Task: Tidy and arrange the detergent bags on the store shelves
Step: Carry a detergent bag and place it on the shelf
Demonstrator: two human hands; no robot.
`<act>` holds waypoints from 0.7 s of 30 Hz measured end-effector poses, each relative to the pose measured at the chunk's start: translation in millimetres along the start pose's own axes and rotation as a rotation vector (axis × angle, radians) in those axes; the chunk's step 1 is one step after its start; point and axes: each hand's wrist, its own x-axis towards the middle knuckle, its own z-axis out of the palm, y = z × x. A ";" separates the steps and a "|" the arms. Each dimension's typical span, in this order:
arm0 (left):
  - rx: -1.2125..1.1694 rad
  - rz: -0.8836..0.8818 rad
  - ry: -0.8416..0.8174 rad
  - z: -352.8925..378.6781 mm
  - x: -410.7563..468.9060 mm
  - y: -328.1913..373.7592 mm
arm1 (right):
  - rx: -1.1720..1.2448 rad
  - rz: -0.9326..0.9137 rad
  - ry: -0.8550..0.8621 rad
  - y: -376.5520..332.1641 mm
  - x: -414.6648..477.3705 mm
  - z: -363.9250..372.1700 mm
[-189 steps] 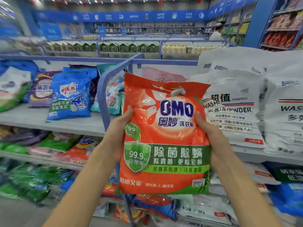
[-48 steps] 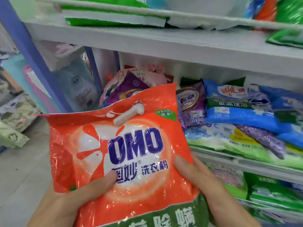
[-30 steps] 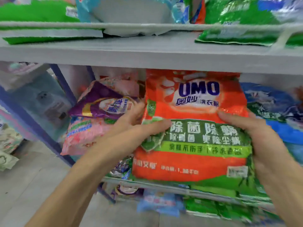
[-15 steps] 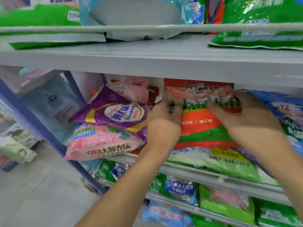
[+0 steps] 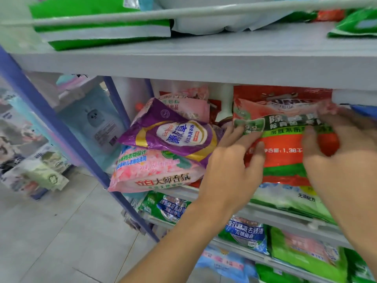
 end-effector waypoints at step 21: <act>0.007 -0.963 0.058 -150.9 -5.5 -128.8 | -0.013 0.012 -1.119 -141.9 44.5 107.2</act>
